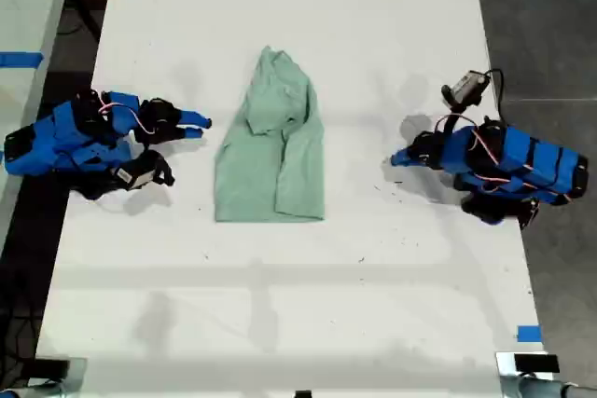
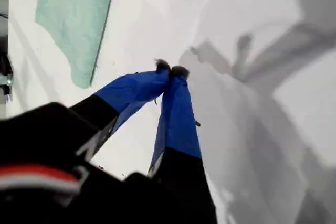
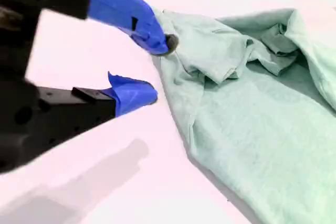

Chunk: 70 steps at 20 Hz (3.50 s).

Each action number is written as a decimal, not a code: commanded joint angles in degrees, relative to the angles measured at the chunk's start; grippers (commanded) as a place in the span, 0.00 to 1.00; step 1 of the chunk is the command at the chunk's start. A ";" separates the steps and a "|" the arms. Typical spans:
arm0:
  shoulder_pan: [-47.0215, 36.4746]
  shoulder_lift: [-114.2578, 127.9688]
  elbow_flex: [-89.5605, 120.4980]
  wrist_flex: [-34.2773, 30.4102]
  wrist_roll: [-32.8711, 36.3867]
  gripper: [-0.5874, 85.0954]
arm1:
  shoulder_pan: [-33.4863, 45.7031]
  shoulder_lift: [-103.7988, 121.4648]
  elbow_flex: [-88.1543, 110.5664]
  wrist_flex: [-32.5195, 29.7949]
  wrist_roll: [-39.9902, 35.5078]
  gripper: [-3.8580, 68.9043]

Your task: Fold t shirt

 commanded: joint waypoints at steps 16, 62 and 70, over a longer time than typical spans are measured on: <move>20.13 -89.21 -56.43 4.48 -5.54 0.24 | 2.55 0.79 3.34 -1.14 1.49 0.06; 18.81 -88.33 -97.29 14.41 12.74 0.01 | 2.46 0.79 3.34 -1.14 1.14 0.06; 12.92 0.79 -11.69 -4.57 6.42 0.01 | 2.46 0.79 3.34 -1.05 1.32 0.06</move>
